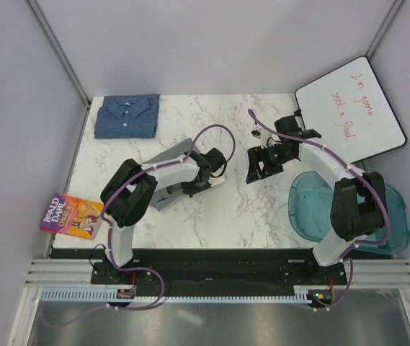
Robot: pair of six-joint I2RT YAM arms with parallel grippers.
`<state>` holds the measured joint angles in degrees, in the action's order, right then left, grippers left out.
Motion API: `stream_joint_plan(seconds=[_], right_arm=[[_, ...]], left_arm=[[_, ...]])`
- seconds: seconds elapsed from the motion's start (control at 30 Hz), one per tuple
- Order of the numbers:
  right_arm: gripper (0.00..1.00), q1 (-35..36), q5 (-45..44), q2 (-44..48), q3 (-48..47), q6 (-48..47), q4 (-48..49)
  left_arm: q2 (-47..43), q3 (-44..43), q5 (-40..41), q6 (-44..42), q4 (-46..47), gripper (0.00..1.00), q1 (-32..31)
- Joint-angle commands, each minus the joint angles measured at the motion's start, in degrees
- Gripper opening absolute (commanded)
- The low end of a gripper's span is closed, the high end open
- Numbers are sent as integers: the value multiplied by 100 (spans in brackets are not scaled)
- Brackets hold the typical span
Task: Fold and stack the long sleeve shirts
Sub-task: Fold the shirt
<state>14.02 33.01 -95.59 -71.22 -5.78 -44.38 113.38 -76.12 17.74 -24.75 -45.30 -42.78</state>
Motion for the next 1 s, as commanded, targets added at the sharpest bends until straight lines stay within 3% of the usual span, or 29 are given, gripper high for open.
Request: stream_joint_plan(seconds=[0.0, 0.07, 0.1, 0.17, 0.2, 0.37, 0.43, 0.57, 0.67, 0.87, 0.97], right_arm=[[81, -22, 301, 436, 126, -28, 8], [82, -31, 320, 445, 143, 24, 43], [82, -22, 320, 436, 135, 24, 52], [84, -22, 311, 427, 135, 51, 44], [84, -31, 320, 436, 135, 68, 35], [84, -22, 670, 463, 292, 261, 35], [80, 4, 924, 410, 389, 410, 175], [63, 258, 961, 322, 644, 824, 684], [54, 487, 848, 217, 662, 1017, 878], [49, 637, 505, 120, 583, 1298, 1045], [45, 637, 495, 199, 757, 1570, 1133]], left_arm=[[-27, -270, -1647, 1260, -312, 8, -239], [-79, -482, -2615, 1481, -592, 21, -248], [-97, -753, -2887, 1604, -664, 38, -248], [-254, -1088, -3556, 1623, -848, 47, -257], [-351, -1455, -3932, 1588, -1058, 63, -248], [-1167, -1952, -4253, 1151, -1543, 71, -38], [-1309, -1706, -4121, 929, -1561, 70, 173], [-1266, -1013, -4402, 210, -1421, 59, 1269], [-1169, -547, -3895, -387, -1000, 52, 1632], [-1003, 675, -3137, -480, -348, 43, 1659], [-1028, 1097, -3695, 195, -418, 37, 1493]])
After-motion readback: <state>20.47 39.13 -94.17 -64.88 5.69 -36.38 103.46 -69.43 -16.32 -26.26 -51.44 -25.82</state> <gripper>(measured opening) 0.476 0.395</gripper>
